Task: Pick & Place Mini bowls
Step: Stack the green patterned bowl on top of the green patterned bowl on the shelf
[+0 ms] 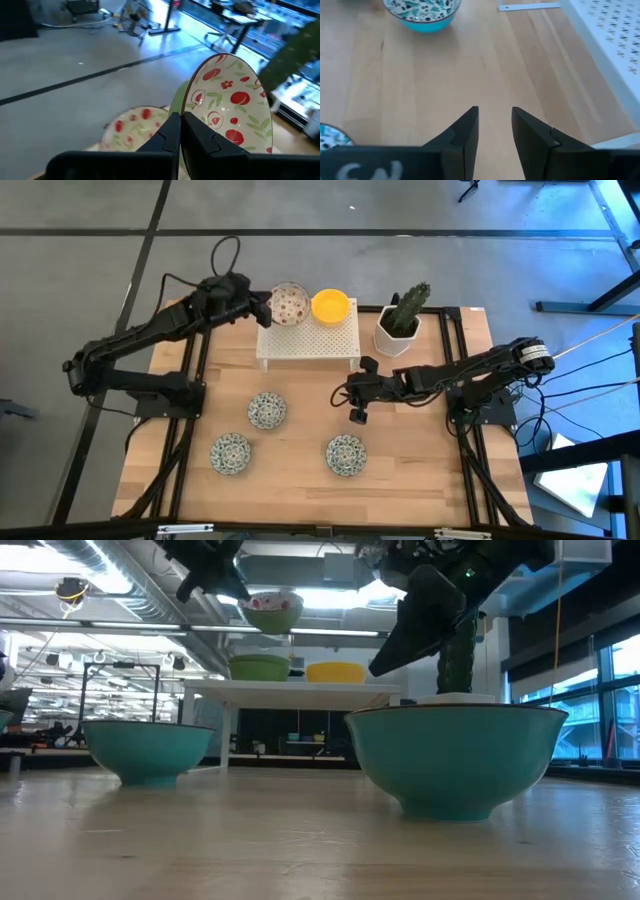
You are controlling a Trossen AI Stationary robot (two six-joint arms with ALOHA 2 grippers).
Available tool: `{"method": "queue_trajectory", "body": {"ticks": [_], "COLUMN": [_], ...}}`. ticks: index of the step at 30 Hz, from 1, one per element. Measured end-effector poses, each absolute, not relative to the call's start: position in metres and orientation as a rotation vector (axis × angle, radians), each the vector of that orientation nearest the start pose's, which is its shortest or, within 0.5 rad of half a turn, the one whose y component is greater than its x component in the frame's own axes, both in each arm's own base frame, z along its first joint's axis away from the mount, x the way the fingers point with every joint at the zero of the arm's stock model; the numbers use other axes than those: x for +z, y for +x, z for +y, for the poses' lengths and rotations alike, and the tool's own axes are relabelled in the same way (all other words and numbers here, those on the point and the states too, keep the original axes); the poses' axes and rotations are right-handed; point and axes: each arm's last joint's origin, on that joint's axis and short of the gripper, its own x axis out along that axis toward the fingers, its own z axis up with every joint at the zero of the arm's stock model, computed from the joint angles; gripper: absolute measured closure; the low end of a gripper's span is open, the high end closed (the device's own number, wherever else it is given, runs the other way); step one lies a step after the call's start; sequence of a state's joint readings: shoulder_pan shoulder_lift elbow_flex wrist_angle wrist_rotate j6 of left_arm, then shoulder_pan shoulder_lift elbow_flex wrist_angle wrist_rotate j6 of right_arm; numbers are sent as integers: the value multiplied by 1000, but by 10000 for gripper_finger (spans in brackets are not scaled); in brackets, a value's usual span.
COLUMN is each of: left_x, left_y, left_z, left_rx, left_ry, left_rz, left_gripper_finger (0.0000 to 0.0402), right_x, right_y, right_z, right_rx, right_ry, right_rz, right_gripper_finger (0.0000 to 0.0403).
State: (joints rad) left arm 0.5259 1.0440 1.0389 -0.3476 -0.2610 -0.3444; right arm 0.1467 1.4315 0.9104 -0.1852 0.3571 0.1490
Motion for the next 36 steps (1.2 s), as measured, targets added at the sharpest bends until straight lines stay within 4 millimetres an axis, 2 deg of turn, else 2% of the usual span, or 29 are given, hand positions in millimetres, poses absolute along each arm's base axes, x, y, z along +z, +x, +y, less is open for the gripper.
{"method": "queue_trajectory", "body": {"ticks": [5,17,26,36], "left_x": [352,327,328,331], "left_y": [188,208,209,209], "left_z": [131,152,160,157], "left_rx": [881,852,822,762], "left_ry": [-384,-422,-432,-448], "left_rz": [239,348,311,297], "left_gripper_finger": [394,393,393,393], "right_x": [233,232,232,232], "right_y": [296,296,296,295], "right_z": [28,27,27,27], "right_rx": [-269,-277,-276,-274], "right_ry": [-31,-25,-29,-29], "right_rz": [677,682,686,690], "right_gripper_finger": [285,285,285,285]}}
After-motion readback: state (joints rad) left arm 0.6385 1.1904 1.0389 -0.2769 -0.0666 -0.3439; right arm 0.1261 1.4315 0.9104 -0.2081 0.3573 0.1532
